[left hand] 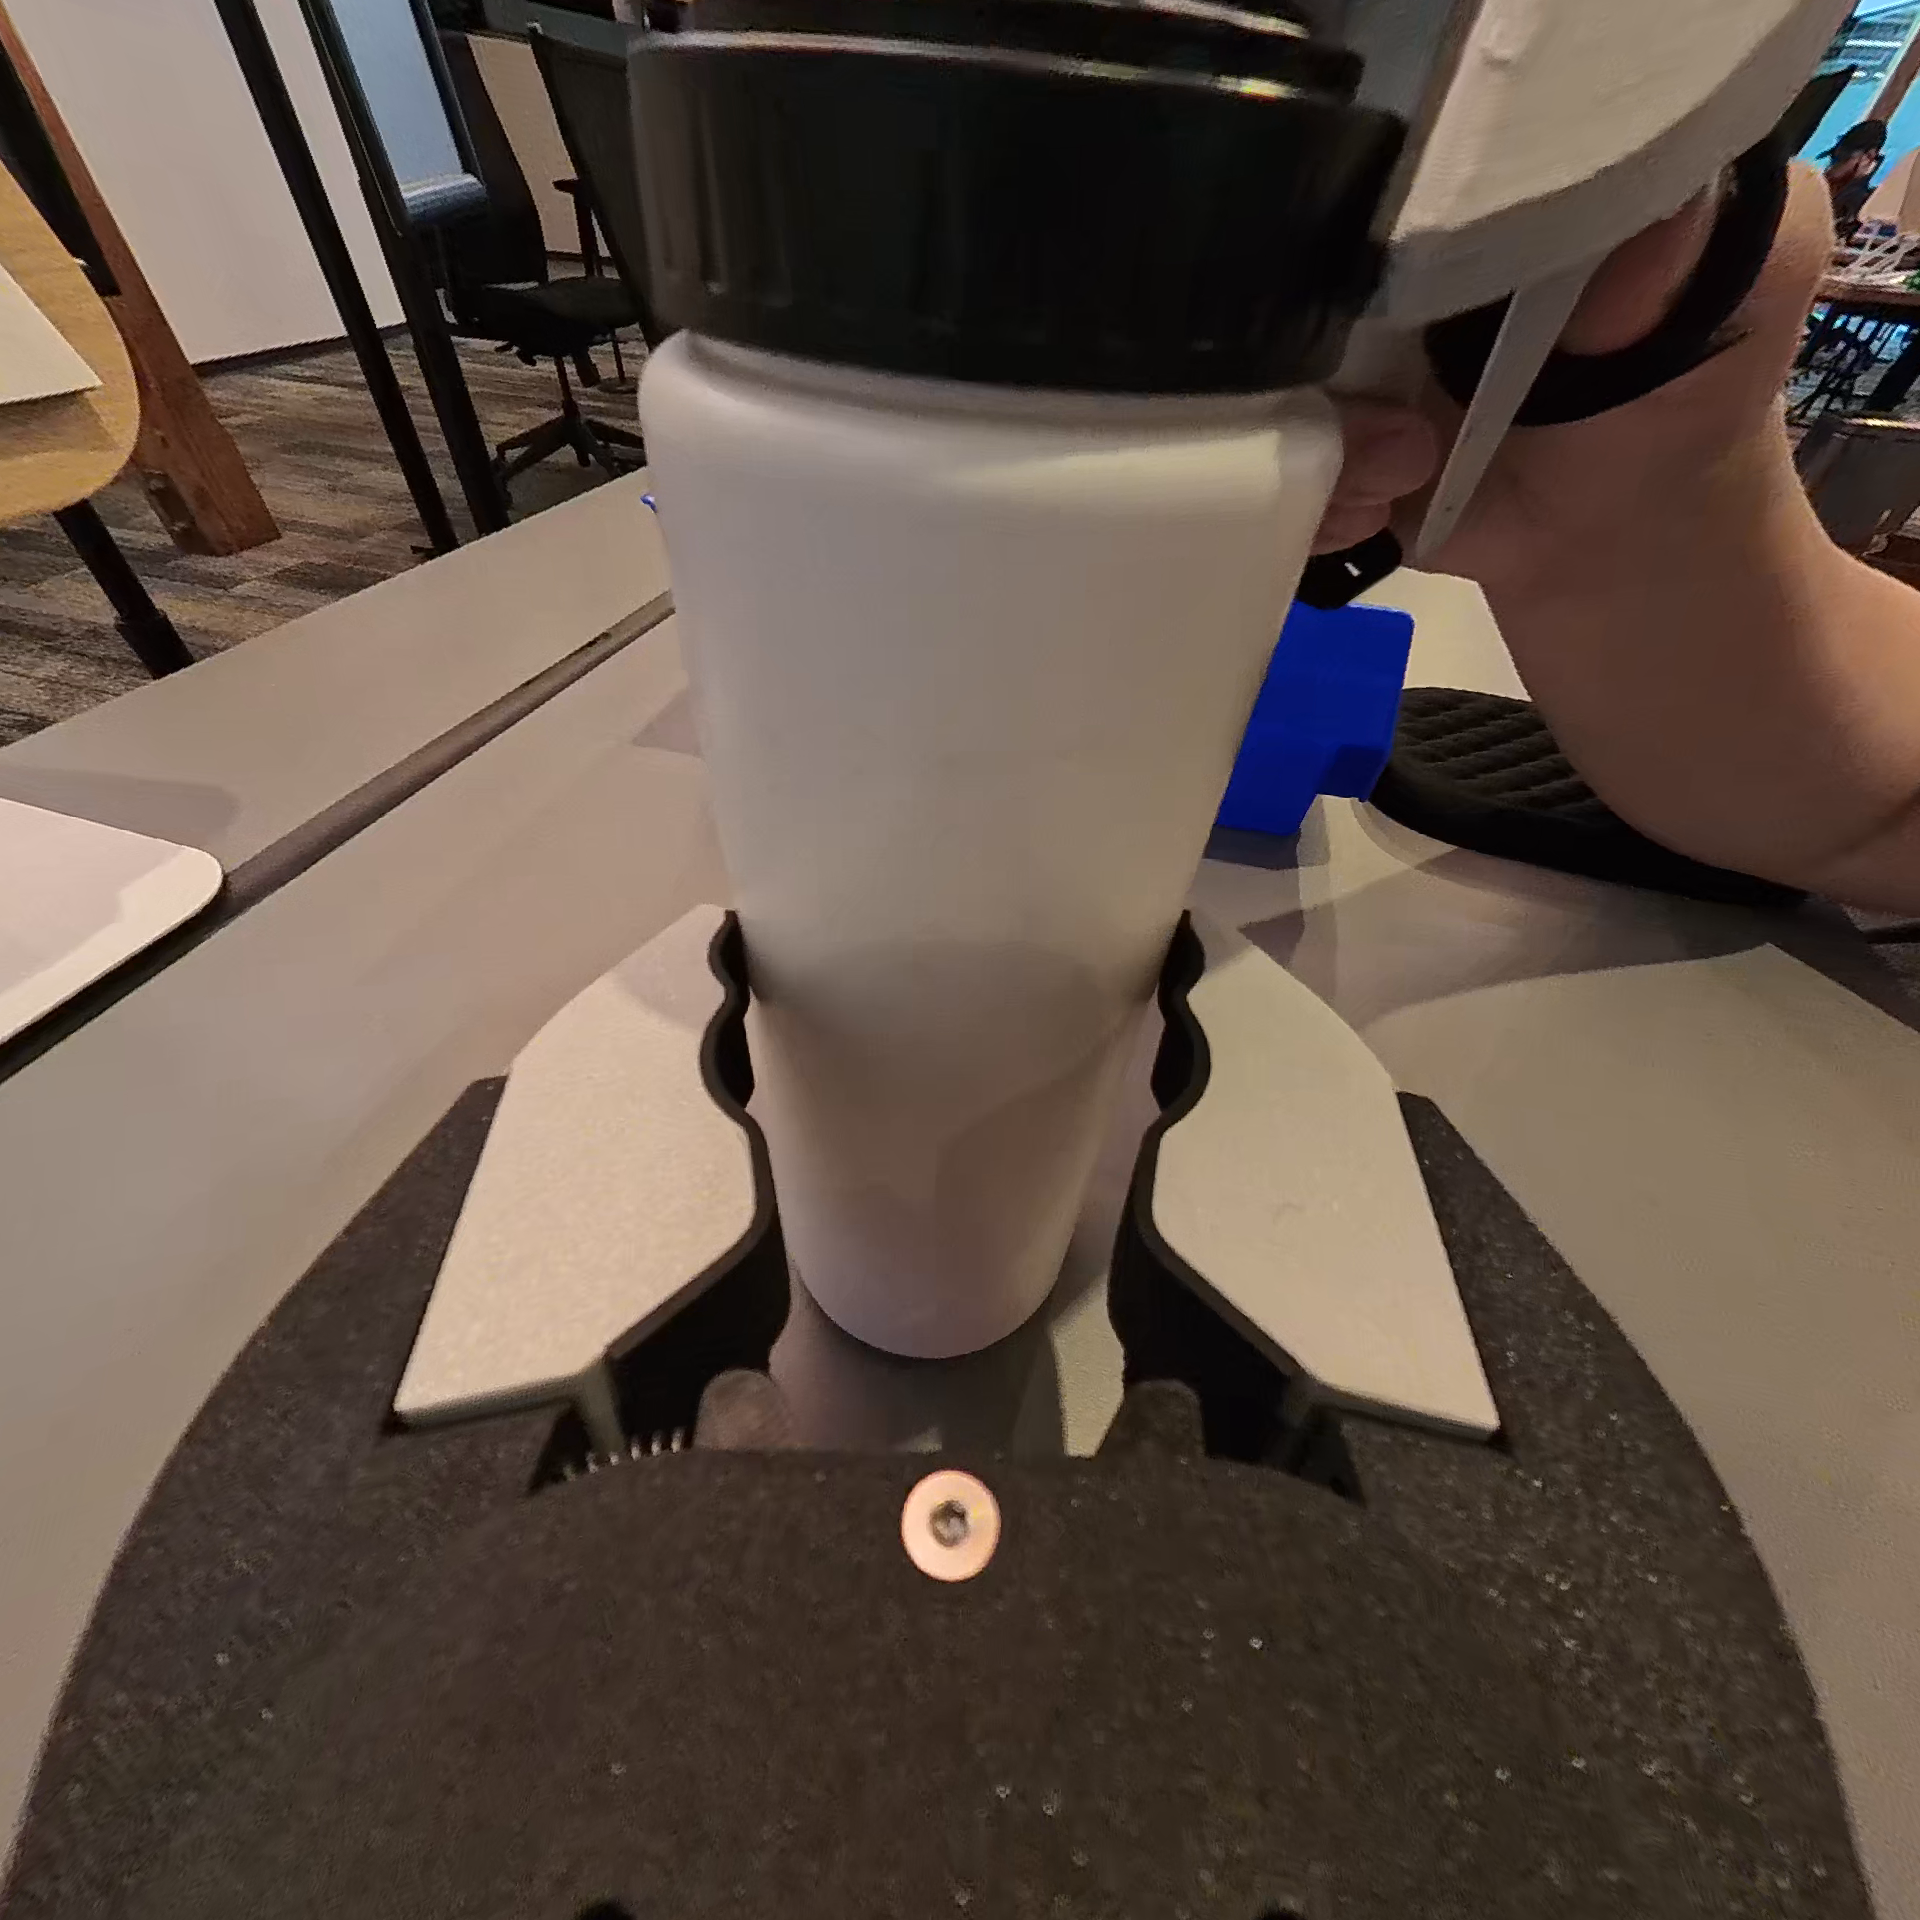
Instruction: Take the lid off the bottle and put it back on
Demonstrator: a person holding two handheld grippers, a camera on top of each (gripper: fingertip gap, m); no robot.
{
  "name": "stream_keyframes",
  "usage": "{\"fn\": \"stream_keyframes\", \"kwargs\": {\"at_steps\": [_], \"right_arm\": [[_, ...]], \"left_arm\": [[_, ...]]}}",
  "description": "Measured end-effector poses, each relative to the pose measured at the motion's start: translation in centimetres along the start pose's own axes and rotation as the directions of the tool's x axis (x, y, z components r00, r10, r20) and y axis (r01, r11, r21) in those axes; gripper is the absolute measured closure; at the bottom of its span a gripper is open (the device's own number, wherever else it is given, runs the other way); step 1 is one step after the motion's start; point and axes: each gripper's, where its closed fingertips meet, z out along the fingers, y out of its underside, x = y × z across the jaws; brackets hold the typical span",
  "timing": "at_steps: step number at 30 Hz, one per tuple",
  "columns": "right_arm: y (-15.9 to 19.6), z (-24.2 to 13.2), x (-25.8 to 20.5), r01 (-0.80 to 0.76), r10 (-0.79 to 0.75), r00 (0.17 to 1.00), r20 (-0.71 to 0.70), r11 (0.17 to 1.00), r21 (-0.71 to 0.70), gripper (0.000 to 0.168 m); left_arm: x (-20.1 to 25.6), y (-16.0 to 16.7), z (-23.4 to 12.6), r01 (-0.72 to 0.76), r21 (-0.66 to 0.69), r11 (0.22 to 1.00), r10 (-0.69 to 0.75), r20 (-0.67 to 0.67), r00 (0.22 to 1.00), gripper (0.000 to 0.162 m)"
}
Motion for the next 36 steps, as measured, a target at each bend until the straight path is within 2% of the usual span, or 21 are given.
{"fn": "stream_keyframes", "kwargs": {"at_steps": [26,36], "right_arm": [[0.3,-1.0,0.2,0.037,-0.038,0.993,0.115,0.999,0.011,0.099],[0.4,-1.5,-0.7,0.059,-0.064,0.973,0.223,0.998,0.032,0.099]], "left_arm": [[0.4,0.0,0.6,-0.023,-0.033,0.999,0.022,-0.046,0.999,0.087],[1.4,0.1,0.6,-0.042,-0.031,0.999,0.037,-0.138,0.99,0.087]]}}
